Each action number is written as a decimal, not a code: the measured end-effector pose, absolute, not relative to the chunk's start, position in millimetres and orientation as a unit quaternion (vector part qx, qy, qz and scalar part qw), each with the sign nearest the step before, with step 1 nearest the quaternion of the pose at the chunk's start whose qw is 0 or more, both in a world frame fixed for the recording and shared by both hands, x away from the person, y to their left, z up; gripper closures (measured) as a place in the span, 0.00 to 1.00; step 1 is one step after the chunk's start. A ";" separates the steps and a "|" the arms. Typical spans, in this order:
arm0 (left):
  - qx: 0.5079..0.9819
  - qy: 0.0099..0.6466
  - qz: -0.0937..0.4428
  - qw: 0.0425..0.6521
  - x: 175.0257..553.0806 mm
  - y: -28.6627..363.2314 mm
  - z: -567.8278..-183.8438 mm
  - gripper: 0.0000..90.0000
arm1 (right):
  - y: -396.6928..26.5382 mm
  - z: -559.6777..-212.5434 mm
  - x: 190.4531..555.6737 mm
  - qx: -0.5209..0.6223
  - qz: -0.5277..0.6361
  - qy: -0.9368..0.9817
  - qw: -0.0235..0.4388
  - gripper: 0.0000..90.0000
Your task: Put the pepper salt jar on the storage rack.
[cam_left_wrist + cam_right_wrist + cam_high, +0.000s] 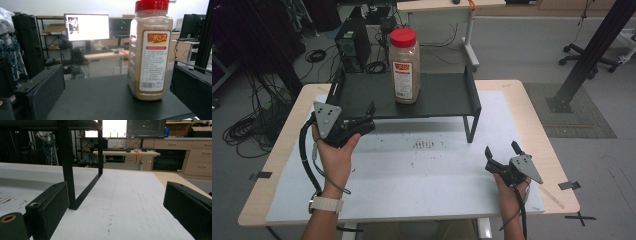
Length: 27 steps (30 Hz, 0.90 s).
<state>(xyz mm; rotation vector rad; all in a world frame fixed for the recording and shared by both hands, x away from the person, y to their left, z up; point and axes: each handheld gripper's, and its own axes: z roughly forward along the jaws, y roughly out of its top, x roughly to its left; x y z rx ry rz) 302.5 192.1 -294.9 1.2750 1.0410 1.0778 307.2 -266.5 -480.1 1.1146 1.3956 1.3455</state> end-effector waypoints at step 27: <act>0.511 0.428 0.479 0.572 273.7 258.5 -357.8 0.00 | -265.5 -479.8 307.8 0.449 0.535 0.565 0.439 0.07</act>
